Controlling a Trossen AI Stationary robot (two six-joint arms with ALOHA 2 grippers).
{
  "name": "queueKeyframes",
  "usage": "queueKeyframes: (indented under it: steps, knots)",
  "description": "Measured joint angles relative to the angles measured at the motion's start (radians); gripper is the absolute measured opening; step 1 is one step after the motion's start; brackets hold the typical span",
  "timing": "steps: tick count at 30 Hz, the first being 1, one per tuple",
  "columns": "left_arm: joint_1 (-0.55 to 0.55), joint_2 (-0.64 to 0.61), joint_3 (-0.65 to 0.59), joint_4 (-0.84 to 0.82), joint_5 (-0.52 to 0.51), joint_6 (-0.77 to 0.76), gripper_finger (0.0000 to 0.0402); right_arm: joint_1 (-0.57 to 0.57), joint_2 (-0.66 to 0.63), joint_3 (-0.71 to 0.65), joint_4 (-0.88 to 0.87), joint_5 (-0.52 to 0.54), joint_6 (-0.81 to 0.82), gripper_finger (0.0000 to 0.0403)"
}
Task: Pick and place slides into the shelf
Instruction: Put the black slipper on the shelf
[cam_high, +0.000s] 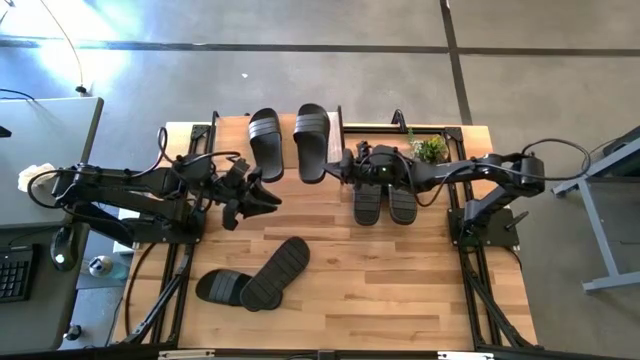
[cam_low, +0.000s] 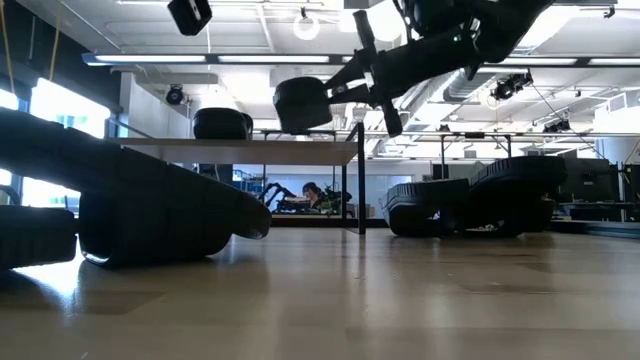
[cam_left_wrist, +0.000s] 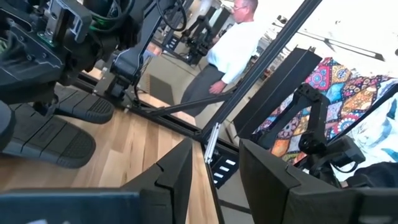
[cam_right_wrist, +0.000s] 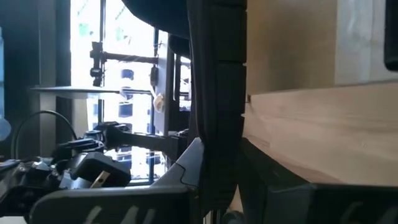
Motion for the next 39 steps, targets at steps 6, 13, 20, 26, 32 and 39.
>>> queueKeyframes:
  steps: [6, 13, 20, 26, 32, 39]
  knots:
    - [0.0, 0.0, 0.0, -0.001, 0.0, 0.0, 0.0115, -0.005, 0.0, 0.0, 0.001, 0.003, 0.007, 0.0039]
    - [0.0, 0.001, 0.0, -0.001, 0.0, 0.0, 0.0115, -0.01, 0.0, 0.0, -0.046, 0.032, 0.04, 0.0066]
    - [0.0, 0.001, 0.0, -0.001, -0.004, 0.0, 0.0115, -0.01, 0.0, 0.0, -0.056, 0.098, 0.048, 0.0113]
    - [0.0, 0.001, 0.0, -0.005, -0.012, 0.0, 0.0115, -0.01, 0.0, 0.0, -0.097, 0.12, 0.051, 0.0129]
    - [0.0, 0.001, 0.0, -0.028, -0.026, -0.001, 0.0115, -0.008, 0.0, 0.0, -0.135, 0.13, 0.067, 0.0131]
    - [0.0, 0.001, -0.001, -0.099, -0.087, -0.002, 0.0115, -0.003, 0.0, 0.0, -0.17, 0.113, 0.063, 0.0131]
